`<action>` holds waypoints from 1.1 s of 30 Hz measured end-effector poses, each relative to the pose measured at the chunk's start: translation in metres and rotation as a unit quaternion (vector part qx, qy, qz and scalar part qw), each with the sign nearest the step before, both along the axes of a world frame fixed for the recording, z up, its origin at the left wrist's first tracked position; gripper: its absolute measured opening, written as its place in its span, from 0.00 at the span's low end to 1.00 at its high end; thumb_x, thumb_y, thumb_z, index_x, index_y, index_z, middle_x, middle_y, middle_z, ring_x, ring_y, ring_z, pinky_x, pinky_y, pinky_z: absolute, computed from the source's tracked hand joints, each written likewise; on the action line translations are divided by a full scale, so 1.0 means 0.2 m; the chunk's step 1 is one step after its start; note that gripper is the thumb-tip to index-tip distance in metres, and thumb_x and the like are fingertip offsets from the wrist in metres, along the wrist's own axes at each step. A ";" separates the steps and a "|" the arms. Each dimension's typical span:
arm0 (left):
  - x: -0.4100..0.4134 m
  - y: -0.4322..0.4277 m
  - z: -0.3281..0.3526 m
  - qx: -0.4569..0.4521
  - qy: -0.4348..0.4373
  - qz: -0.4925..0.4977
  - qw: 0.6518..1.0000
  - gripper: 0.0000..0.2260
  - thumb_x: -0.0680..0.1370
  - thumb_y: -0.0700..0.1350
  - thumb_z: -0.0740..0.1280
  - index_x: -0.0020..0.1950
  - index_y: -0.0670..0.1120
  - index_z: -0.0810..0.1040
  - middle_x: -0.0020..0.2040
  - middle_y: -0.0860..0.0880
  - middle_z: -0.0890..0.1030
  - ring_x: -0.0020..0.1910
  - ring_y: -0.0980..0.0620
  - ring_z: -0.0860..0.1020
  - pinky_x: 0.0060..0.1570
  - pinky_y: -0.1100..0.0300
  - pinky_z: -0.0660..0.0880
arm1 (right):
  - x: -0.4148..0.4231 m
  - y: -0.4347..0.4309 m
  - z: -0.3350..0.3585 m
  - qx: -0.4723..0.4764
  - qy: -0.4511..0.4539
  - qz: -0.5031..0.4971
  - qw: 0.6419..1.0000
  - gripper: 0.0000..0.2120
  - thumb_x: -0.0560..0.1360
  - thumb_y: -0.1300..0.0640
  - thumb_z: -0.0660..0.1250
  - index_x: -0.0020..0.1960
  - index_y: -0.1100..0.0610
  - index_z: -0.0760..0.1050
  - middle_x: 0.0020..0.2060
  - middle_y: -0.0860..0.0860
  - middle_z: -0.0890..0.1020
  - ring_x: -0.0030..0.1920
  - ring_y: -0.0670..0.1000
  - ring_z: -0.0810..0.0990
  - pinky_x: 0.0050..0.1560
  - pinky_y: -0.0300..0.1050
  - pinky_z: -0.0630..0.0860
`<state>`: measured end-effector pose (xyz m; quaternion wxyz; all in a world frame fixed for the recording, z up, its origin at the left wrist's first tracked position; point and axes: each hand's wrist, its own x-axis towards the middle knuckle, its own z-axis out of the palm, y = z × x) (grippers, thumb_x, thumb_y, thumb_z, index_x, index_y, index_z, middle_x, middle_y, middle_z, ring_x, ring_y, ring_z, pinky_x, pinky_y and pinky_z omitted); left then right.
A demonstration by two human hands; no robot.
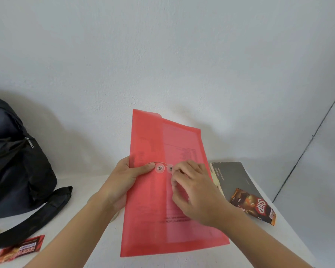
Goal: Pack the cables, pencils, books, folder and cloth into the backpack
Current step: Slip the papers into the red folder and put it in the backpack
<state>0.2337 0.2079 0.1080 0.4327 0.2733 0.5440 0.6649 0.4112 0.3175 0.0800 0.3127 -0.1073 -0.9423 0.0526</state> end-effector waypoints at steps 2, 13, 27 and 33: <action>0.02 0.00 -0.01 0.007 0.011 -0.005 1.000 0.12 0.77 0.36 0.72 0.60 0.37 0.82 0.54 0.37 0.86 0.50 0.41 0.86 0.48 0.51 0.84 | -0.01 -0.02 0.00 -0.026 0.014 0.021 0.999 0.03 0.76 0.58 0.64 0.44 0.54 0.71 0.49 0.45 0.74 0.52 0.49 0.73 0.55 0.50 0.69; 0.01 0.00 -0.02 0.027 0.062 0.053 0.996 0.10 0.78 0.35 0.71 0.59 0.39 0.82 0.53 0.39 0.87 0.51 0.40 0.86 0.50 0.48 0.84 | -0.01 -0.05 -0.08 -0.169 0.090 0.015 0.981 0.04 0.78 0.59 0.64 0.47 0.51 0.72 0.46 0.40 0.74 0.52 0.45 0.75 0.57 0.48 0.72; 0.05 0.01 -0.03 0.011 0.044 0.072 0.996 0.10 0.79 0.36 0.70 0.60 0.38 0.82 0.54 0.39 0.86 0.54 0.38 0.85 0.57 0.43 0.82 | -0.06 -0.04 -0.08 -0.168 -0.001 0.025 0.986 0.09 0.85 0.54 0.58 0.53 0.54 0.75 0.29 0.43 0.71 0.29 0.45 0.69 0.34 0.36 0.62; 0.08 -0.02 -0.03 0.019 0.004 0.035 0.999 0.12 0.82 0.40 0.66 0.63 0.38 0.80 0.57 0.37 0.85 0.58 0.36 0.84 0.59 0.42 0.81 | -0.11 -0.07 -0.06 -0.161 0.053 0.020 0.985 0.10 0.84 0.56 0.62 0.58 0.56 0.80 0.32 0.44 0.77 0.31 0.44 0.73 0.35 0.39 0.69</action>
